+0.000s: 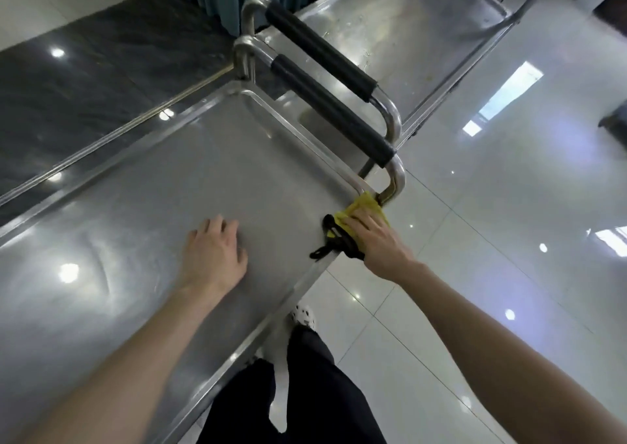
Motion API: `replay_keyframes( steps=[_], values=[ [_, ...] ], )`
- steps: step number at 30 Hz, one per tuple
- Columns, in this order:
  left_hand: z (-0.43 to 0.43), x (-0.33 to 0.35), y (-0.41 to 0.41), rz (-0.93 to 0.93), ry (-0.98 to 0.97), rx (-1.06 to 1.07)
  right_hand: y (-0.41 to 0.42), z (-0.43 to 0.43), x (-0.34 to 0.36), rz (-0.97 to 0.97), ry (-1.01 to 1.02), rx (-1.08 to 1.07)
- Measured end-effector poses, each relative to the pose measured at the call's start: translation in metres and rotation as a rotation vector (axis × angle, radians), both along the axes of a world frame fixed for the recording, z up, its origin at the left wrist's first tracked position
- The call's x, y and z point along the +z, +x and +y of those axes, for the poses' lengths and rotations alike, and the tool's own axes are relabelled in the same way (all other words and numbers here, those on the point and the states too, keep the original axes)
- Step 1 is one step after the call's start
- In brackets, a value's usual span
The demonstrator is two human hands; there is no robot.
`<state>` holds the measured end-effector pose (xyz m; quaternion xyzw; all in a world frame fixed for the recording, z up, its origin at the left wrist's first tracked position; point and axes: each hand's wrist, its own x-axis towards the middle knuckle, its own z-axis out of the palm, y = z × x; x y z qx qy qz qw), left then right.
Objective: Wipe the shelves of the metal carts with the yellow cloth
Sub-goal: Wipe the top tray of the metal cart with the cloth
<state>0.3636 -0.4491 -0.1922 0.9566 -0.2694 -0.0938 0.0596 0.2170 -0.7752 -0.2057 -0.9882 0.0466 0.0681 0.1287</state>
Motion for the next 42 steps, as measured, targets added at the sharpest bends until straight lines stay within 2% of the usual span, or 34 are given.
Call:
replay_keyframes(
  steps=[5, 10, 16, 21, 25, 31, 38, 40, 42],
  values=[
    [0.024, 0.011, -0.062, 0.079, 0.090, 0.018, 0.005, -0.017, -0.002, -0.046, -0.023, 0.153],
    [0.076, 0.009, -0.142, 0.070, 0.166, 0.190, 0.016, -0.025, -0.007, -0.075, 0.021, 0.229],
    [0.090, -0.010, -0.207, -0.016, 0.100, 0.341, 0.011, 0.001, -0.024, -0.110, 0.039, 0.327],
    [0.085, -0.010, -0.219, -0.048, 0.044, 0.413, -0.008, 0.087, -0.033, -0.134, 0.085, 0.536],
    [0.118, 0.009, -0.238, -0.032, 0.007, 0.452, -0.028, 0.159, -0.034, -0.123, 0.142, 0.605],
    [0.250, 0.044, -0.286, -0.184, 0.092, 0.552, -0.058, 0.283, -0.034, -0.059, 0.153, 0.717],
    [0.391, 0.099, -0.318, -0.486, 0.006, 0.708, -0.104, 0.447, -0.028, -0.012, 0.257, 0.833],
    [0.418, 0.109, -0.318, -0.482, -0.096, 0.824, -0.115, 0.492, -0.025, 0.027, 0.304, 0.872],
    [0.438, 0.112, -0.314, -0.368, -0.238, 0.949, -0.125, 0.533, -0.022, 0.072, 0.333, 0.924]
  ],
)
